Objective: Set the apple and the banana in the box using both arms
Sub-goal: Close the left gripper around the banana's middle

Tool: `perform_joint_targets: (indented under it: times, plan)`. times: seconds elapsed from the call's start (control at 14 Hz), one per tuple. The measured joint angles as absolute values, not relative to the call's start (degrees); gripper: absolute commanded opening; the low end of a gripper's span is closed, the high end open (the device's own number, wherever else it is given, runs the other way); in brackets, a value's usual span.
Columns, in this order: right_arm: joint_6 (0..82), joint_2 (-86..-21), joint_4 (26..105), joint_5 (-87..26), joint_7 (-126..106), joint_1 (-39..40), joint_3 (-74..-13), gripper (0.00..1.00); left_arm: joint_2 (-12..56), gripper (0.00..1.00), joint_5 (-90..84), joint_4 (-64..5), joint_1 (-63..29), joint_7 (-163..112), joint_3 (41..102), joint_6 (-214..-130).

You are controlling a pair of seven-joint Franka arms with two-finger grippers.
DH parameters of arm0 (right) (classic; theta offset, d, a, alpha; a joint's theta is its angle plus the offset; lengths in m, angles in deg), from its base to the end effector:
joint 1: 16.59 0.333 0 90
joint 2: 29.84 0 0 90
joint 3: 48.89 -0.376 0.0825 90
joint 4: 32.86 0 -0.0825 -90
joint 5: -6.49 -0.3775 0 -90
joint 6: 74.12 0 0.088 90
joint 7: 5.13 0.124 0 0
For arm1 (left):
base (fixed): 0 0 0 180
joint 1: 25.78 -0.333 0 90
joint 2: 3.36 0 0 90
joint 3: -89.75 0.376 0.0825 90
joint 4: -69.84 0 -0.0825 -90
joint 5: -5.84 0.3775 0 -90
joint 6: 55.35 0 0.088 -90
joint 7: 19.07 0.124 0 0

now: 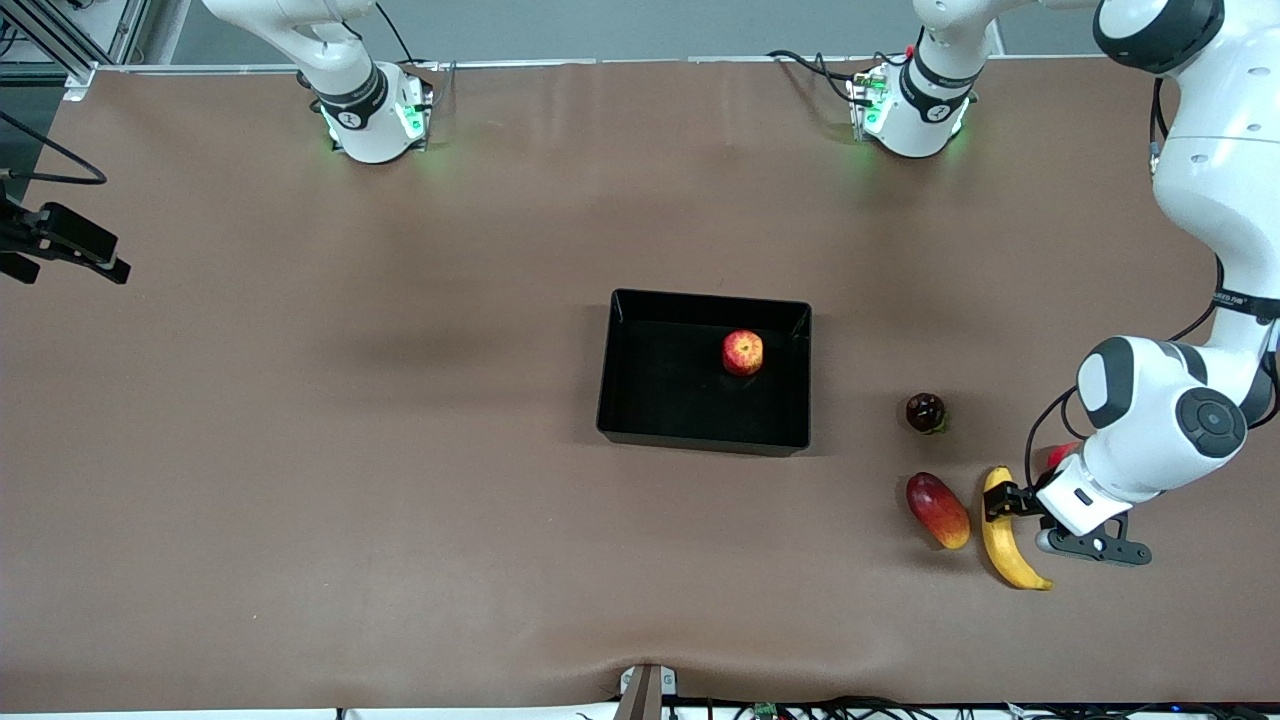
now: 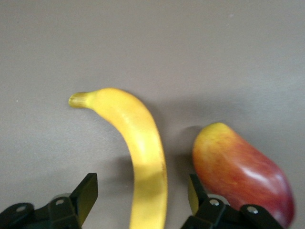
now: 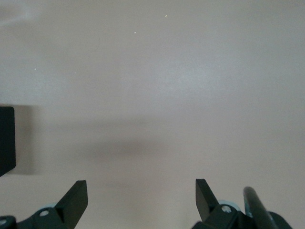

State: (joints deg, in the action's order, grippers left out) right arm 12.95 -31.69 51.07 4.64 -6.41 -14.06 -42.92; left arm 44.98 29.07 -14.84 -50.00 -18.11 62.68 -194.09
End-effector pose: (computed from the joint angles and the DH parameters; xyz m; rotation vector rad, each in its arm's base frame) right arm 0.5550 -0.0280 0.6944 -3.1130 0.0554 -0.0371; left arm 0.7731 0.0531 0.2576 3.0724 -0.2672 0.3149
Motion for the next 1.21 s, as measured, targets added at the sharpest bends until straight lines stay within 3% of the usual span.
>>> perform_joint_targets:
  times: [0.29,0.57,0.64,0.71,0.79,0.86,1.21]
  plan:
    - [12.89,-31.69,51.06,4.67,-6.4,-14.07,-42.77,1.0,46.36,0.79,29.07,-14.55,-48.76,-18.18,64.76,-196.02]
    - [12.75,-31.69,51.06,4.67,-6.34,-14.07,-42.72,1.0,46.8,0.68,29.07,-14.5,-48.61,-19.26,64.8,-196.06]
    - [12.74,-31.69,51.06,4.67,-6.28,-14.08,-42.67,1.0,47.08,0.59,29.07,-14.48,-48.58,-19.26,64.84,-196.09]
    - [12.74,-31.69,51.06,4.68,-6.23,-14.08,-42.6,1.0,47.44,0.38,29.07,-14.46,-48.56,-19.26,64.86,-196.2]
    - [12.73,-31.69,51.06,4.68,-6.14,-14.08,-42.56,1.0,47.8,0.1,29.07,-14.42,-48.53,-19.26,64.86,-196.38]
    - [12.73,-31.69,51.06,4.68,-6.02,-14.08,-42.56,1.0,48.06,0.0,29.07,-14.37,-48.43,-19.19,64.88,-196.58]
    - [12.7,-31.69,51.06,4.68,-5.81,-14.08,-42.55,1.0,47.56,0.0,29.21,-12.79,-47.98,-18.33,64.65,-196.92]
